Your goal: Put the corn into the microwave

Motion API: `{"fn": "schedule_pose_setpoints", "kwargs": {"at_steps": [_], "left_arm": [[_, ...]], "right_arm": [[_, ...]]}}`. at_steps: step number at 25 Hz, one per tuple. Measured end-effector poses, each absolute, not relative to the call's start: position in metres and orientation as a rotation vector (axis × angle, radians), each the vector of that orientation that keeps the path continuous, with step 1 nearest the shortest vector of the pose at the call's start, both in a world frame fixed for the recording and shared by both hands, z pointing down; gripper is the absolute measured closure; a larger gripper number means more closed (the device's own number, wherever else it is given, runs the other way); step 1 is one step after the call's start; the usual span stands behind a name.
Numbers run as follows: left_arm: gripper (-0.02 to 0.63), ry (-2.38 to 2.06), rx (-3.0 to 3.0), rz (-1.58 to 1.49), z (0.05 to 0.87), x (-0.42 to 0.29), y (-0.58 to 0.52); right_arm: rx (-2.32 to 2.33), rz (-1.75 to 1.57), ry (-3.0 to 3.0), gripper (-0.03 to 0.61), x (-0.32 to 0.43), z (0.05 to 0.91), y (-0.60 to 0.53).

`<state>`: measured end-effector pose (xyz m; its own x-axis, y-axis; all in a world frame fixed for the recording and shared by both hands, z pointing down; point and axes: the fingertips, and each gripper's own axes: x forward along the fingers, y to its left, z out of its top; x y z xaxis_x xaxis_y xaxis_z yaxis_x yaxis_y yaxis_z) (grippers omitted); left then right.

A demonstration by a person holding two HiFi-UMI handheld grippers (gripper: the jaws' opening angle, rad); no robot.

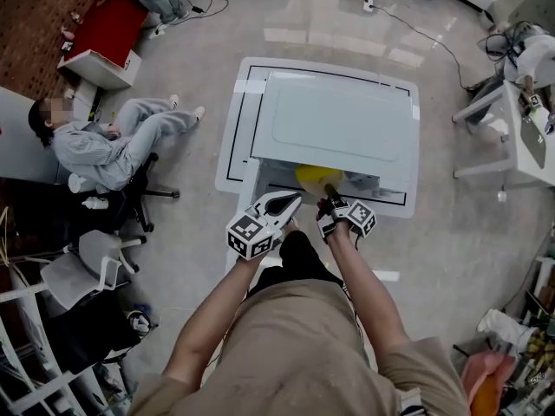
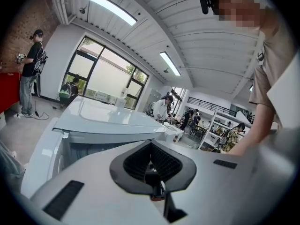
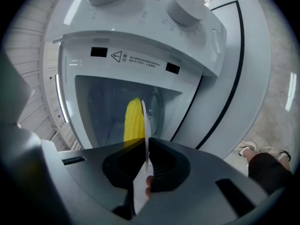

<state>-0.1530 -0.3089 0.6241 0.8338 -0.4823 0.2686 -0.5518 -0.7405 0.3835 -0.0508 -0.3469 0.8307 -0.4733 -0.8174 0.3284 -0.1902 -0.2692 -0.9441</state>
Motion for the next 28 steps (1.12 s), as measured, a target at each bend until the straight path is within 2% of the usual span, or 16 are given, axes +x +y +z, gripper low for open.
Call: {"fn": "schedule_pose_setpoints", "kwargs": {"at_steps": [26,28], "left_arm": [[0.609,-0.737,2.525,0.220,0.630,-0.144,-0.321],[0.609,-0.727,2.532,0.220,0.627,-0.142,-0.321]], "right_arm": [[-1.373,-1.799,1.374,0.558,-0.057,0.869,-0.401],[-1.362,-1.789,1.441,0.525,-0.060,0.865,-0.402]]}}
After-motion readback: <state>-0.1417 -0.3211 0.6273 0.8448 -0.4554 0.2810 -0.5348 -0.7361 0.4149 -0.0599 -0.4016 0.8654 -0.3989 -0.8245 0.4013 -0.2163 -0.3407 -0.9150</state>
